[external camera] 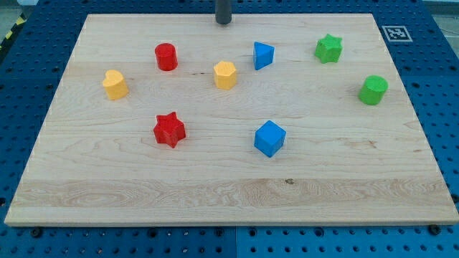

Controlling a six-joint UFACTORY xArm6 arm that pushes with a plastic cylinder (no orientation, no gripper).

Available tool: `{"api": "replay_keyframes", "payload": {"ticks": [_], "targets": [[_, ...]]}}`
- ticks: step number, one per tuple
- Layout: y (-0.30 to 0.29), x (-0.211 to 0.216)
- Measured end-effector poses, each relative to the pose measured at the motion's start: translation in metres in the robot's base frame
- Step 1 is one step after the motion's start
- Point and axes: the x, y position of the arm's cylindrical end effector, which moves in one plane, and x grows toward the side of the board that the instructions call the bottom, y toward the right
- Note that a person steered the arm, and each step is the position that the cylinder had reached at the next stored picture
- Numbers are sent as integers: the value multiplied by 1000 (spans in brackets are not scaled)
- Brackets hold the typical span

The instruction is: Push the green star to the top left of the board

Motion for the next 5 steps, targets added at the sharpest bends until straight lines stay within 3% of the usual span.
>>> {"api": "replay_keyframes", "payload": {"ticks": [3, 4, 5], "targets": [[167, 18], [249, 54], [296, 100]]}}
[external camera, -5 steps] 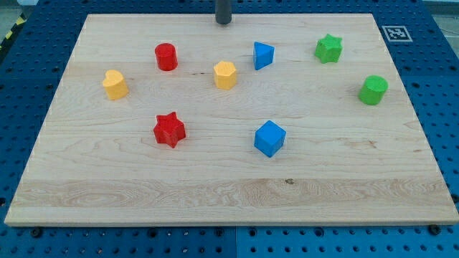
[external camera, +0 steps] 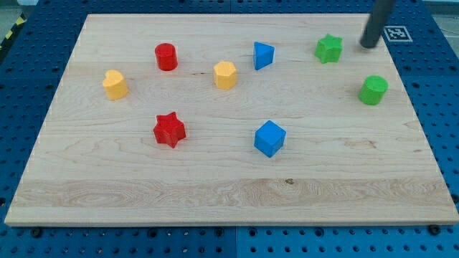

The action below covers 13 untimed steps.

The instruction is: Push the green star to the top left of the board

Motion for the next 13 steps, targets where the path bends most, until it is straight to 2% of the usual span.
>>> {"api": "replay_keyframes", "payload": {"ticks": [1, 2, 3, 4, 5, 6, 7, 8, 9, 11, 12, 13], "targets": [[4, 50], [-50, 53], [-85, 37], [-34, 45], [1, 36], [-18, 9], [-85, 6], [-121, 3], [-116, -11], [-204, -23], [-189, -42], [-186, -24]]}}
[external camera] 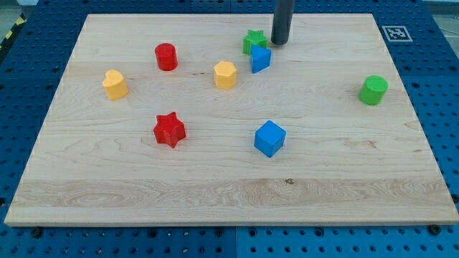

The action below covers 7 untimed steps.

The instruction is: Push the green star to the top left of the board

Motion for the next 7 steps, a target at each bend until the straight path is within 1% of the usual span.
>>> {"api": "replay_keyframes", "payload": {"ticks": [1, 2, 3, 5, 6, 7], "targets": [[-3, 11], [-63, 10], [-150, 11], [-159, 16], [-217, 16], [-261, -19]]}}
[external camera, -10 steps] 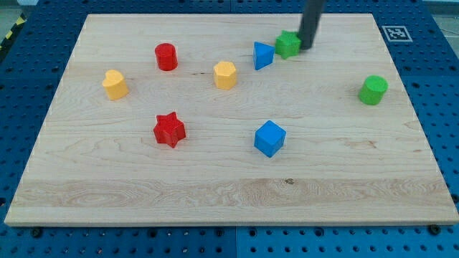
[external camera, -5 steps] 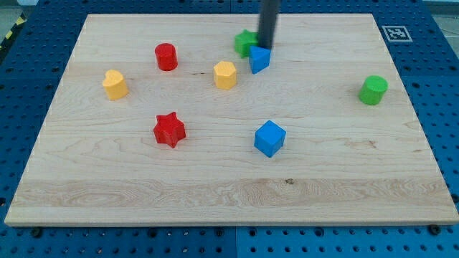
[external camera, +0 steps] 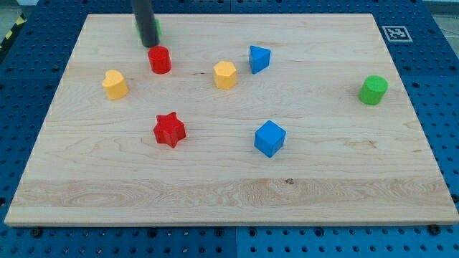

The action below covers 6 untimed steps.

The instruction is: Push the green star to the top left of the board

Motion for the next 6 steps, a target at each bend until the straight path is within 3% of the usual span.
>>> {"api": "replay_keyframes", "payload": {"ticks": [3, 4, 6], "targets": [[86, 7], [75, -24], [-19, -28]]}}
